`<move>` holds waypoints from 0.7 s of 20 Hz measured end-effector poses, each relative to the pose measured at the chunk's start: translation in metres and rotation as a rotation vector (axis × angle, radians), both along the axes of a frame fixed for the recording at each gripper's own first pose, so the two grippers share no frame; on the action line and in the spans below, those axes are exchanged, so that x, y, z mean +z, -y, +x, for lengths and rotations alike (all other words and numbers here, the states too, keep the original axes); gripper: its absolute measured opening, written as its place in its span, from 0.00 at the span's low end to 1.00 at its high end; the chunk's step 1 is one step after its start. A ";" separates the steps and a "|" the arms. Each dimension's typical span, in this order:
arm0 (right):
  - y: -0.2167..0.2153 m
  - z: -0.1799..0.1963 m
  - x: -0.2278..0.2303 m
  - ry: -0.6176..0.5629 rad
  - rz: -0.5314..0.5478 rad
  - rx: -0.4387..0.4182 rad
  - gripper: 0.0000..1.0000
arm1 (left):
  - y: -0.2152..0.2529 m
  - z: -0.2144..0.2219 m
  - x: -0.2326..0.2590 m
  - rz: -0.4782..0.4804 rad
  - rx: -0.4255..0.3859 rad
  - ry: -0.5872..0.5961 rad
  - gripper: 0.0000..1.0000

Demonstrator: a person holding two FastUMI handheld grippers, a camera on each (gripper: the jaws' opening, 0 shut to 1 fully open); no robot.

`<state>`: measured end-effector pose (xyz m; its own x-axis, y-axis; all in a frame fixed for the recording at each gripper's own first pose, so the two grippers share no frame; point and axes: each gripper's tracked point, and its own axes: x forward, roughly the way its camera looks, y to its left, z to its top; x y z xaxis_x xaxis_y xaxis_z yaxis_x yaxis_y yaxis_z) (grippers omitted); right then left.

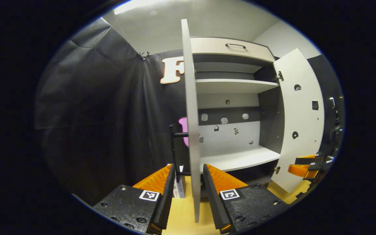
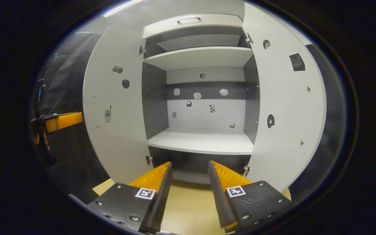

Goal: Open the right door of the double-door shoe cabinet with the right hand, and open the left door with the left hand.

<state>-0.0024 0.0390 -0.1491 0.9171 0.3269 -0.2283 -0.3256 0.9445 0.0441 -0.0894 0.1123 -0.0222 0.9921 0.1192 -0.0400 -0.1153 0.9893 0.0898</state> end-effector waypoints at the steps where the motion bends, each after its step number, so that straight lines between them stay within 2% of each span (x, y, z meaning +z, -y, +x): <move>1: 0.003 0.001 0.006 0.011 -0.006 -0.016 0.65 | 0.012 0.003 0.004 -0.002 -0.025 0.011 0.56; 3: 0.008 0.002 0.021 0.045 -0.005 -0.042 0.65 | 0.039 0.015 0.010 -0.012 -0.084 0.028 0.53; 4: 0.010 0.002 0.031 0.067 0.001 -0.052 0.60 | 0.051 0.021 0.013 -0.019 -0.105 0.031 0.53; 5: 0.012 0.003 0.041 0.084 0.001 -0.062 0.60 | 0.060 0.028 0.017 -0.024 -0.117 0.036 0.53; 6: 0.016 0.004 0.051 0.104 -0.001 -0.076 0.65 | 0.070 0.034 0.023 -0.026 -0.129 0.043 0.53; 7: 0.021 0.005 0.061 0.125 -0.002 -0.093 0.65 | 0.079 0.041 0.029 -0.028 -0.139 0.052 0.51; 9: 0.026 0.009 0.086 0.168 0.015 -0.121 0.65 | 0.095 0.055 0.045 -0.033 -0.157 0.073 0.57; 11: 0.034 0.013 0.108 0.202 0.039 -0.149 0.65 | 0.113 0.067 0.057 -0.050 -0.178 0.090 0.57; 12: 0.038 0.014 0.117 0.211 0.048 -0.167 0.60 | 0.119 0.072 0.061 -0.046 -0.176 0.094 0.57; 14: 0.041 0.017 0.131 0.227 0.063 -0.176 0.70 | 0.127 0.079 0.065 -0.030 -0.161 0.098 0.60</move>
<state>0.0142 -0.0018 -0.0183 0.9862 0.1657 0.0049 -0.1657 0.9849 0.0494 -0.0107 -0.0148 0.0430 0.9975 -0.0410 0.0568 0.0378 0.9977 0.0559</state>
